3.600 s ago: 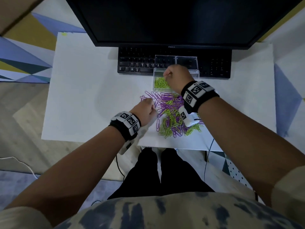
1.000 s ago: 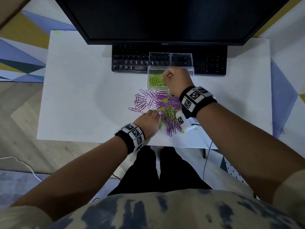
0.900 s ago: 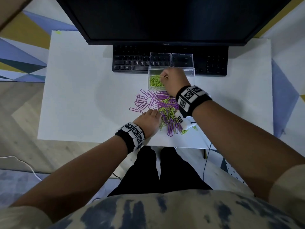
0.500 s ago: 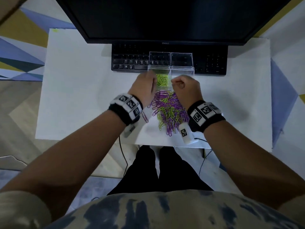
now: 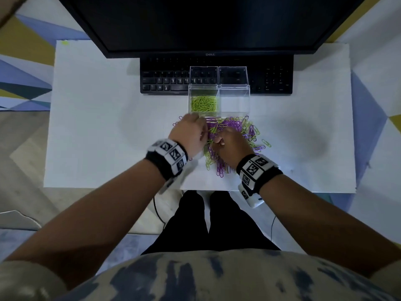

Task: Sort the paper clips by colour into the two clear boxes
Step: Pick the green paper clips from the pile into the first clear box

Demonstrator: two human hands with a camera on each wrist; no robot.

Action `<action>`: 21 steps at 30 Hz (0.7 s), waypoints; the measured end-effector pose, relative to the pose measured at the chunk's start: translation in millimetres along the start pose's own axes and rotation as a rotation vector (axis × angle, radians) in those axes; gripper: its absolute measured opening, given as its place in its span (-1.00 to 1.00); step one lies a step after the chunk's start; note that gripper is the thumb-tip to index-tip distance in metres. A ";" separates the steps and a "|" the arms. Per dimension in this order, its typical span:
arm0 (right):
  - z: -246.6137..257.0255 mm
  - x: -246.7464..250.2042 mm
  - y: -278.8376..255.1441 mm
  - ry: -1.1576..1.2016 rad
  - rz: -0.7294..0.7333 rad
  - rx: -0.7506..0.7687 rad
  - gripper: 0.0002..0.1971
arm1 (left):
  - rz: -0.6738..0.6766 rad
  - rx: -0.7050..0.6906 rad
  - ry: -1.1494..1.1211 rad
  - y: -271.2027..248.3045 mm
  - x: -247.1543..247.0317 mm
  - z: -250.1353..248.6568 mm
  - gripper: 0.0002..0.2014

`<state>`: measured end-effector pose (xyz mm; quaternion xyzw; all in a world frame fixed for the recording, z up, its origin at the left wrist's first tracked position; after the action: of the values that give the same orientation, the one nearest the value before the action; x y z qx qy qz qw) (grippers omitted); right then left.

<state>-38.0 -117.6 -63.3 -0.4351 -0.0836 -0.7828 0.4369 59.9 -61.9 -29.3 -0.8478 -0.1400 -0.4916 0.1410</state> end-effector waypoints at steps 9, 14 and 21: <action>-4.3 -3.3 3.8 -0.011 0.020 -0.106 -0.90 | 0.191 0.317 -0.043 -43.9 -55.1 18.5 -0.62; -18.6 10.0 4.2 0.098 0.016 -0.164 -0.91 | 0.158 0.272 -0.005 -39.7 -50.0 17.8 -0.68; -32.2 30.3 9.2 0.421 -0.026 -0.290 -0.88 | 0.175 0.221 0.052 -42.0 -48.8 13.2 -0.69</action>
<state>-57.9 -158.1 -62.3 -0.3198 0.1168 -0.8654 0.3675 31.4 -23.1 -73.9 -0.8232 -0.1149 -0.4808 0.2793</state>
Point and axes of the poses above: each hand's wrist, its own y-axis towards the middle knuckle, its own x-axis out of the back of the hand, z = x × y, the point moved 9 cm from there along y, towards the middle knuckle, and after that the axes turned 5 degrees about -z, right-handed, at the moved point
